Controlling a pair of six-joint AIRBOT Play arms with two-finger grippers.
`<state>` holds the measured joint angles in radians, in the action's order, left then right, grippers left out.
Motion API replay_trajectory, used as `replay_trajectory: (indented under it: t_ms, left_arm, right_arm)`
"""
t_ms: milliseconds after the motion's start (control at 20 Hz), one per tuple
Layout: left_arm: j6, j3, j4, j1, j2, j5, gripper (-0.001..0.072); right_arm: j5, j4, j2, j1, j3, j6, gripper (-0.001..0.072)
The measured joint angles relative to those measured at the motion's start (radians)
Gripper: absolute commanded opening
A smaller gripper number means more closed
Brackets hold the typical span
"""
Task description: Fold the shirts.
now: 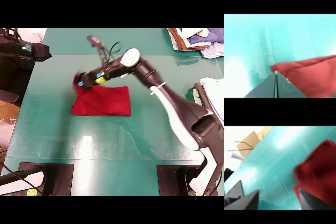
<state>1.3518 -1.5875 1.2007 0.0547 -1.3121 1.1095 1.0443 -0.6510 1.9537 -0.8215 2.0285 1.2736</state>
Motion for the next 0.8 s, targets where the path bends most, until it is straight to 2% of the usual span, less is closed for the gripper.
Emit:
replay_trajectory:
  t_ms: [50,100,250,550,700,800]
  left_arm:
    - [-0.003,0.000,0.001,0.010,0.005,0.007,0.0030]
    - [-0.004,0.000,0.003,0.016,0.008,0.011,0.0030]
    - [-0.011,0.000,0.003,0.027,0.013,0.026,0.0030]
    - [-0.022,0.000,0.002,0.032,0.016,0.070,0.0030]
    - [-0.023,0.000,0.001,0.033,0.016,0.086,0.0030]
    - [-0.024,0.001,0.000,0.033,0.015,0.089,0.0030]
  right_arm:
    - [-0.015,0.001,0.016,-0.010,-0.003,-0.002,0.0517]
    - [-0.019,0.003,0.024,-0.015,-0.005,-0.004,0.0430]
    - [0.049,-0.001,0.022,0.020,-0.008,-0.007,0.0430]
    - [0.308,-0.097,-0.078,0.200,-0.090,0.006,0.0430]
    - [0.333,-0.135,-0.176,0.305,-0.260,0.016,0.0431]
    - [0.297,-0.146,-0.245,0.374,-0.397,0.018,0.0459]
